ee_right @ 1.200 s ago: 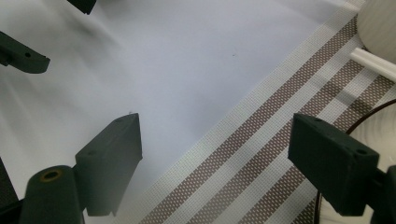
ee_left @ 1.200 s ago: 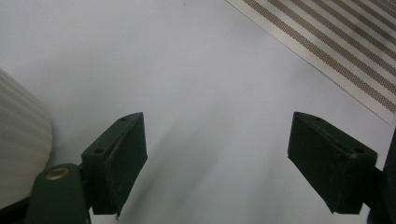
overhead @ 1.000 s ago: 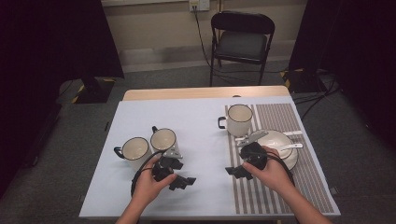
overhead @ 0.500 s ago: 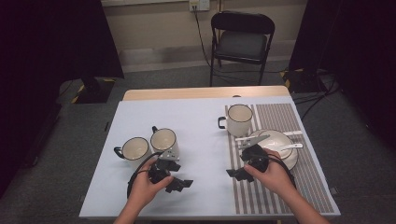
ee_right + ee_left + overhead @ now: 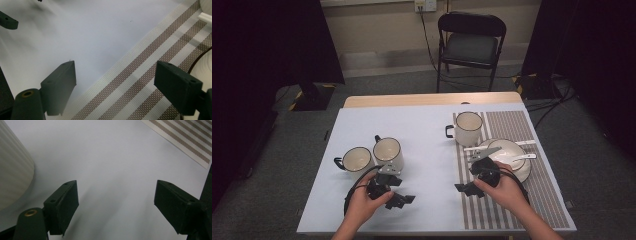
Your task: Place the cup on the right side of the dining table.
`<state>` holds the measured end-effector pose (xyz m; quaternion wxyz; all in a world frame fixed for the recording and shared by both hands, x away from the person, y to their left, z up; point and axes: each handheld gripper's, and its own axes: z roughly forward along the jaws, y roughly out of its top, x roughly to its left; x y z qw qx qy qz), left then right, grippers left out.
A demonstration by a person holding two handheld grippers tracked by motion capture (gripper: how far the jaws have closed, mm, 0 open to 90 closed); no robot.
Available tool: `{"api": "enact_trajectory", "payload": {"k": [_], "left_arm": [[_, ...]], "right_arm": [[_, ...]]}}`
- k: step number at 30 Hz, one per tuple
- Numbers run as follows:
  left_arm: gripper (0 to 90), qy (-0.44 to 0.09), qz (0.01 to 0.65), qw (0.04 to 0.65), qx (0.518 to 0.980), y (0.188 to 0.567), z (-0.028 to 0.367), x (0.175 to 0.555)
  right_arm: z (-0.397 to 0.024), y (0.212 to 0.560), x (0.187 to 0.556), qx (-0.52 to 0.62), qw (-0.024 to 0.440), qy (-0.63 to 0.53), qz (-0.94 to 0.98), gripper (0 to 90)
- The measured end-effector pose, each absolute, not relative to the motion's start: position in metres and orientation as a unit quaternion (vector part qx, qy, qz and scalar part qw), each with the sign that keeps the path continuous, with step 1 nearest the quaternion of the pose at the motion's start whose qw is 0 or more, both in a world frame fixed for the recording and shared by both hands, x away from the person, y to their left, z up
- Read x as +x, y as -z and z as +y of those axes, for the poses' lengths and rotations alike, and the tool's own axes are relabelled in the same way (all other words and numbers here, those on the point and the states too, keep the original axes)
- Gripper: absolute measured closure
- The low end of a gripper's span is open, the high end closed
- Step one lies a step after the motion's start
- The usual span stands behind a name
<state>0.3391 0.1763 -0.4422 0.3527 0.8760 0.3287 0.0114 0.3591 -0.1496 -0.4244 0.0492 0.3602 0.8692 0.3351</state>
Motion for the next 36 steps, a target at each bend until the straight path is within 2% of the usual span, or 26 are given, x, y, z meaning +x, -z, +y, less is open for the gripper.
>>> {"api": "enact_trajectory", "payload": {"k": [36], "left_arm": [[19.2, -0.009, 0.329, 0.350, 0.877, 0.447, 0.194, 0.328]], "right_arm": [[-0.161, 0.432, 0.350, 0.368, 0.041, -0.327, 0.869, 17.2]]}}
